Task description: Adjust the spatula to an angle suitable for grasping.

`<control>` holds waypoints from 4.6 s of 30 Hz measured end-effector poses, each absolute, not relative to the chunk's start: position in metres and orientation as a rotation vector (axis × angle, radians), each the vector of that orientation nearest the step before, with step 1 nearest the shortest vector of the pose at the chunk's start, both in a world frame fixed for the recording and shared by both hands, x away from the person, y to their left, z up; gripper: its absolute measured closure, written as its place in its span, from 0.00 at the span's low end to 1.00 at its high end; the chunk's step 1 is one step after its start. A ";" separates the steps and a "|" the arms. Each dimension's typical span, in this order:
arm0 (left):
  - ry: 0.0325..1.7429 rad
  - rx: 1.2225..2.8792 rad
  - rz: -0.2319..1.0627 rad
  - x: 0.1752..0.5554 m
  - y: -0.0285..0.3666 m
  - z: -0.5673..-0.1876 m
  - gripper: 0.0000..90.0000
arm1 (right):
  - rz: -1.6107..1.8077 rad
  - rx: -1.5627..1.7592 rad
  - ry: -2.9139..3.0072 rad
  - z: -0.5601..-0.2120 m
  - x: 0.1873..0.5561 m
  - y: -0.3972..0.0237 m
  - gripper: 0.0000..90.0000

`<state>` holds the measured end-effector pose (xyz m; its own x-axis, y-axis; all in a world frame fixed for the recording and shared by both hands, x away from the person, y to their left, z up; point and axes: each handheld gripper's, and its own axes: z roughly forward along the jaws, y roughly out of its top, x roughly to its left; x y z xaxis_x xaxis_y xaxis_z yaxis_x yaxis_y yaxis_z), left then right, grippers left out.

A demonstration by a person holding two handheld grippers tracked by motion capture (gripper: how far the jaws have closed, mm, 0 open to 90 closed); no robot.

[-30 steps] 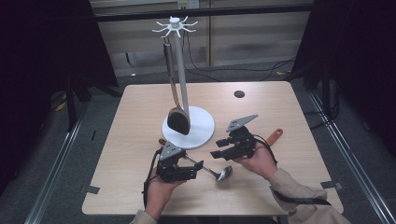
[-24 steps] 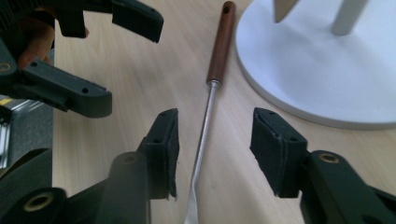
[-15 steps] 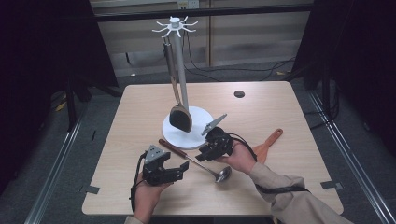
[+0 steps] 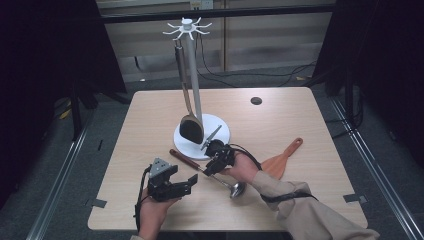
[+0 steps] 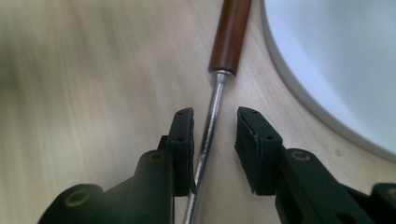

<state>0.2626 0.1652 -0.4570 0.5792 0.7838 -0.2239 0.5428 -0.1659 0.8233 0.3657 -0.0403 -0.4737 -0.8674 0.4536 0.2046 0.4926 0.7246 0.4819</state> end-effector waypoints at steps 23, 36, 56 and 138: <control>1.046 1.776 0.298 0.258 0.163 -0.448 0.21 | -0.984 -0.837 -2.879 -0.450 0.354 -0.046 0.96; 1.001 1.768 0.218 0.265 0.140 -0.453 0.23 | -1.507 -0.988 -2.756 -0.419 0.326 -0.108 0.96; 0.887 1.683 0.112 0.276 0.081 -0.448 0.45 | -1.747 -1.212 -2.631 -0.405 0.307 -0.148 0.96; 0.851 1.628 0.151 0.297 0.072 -0.432 0.94 | -1.869 -1.416 -2.577 -0.414 0.312 -0.184 0.18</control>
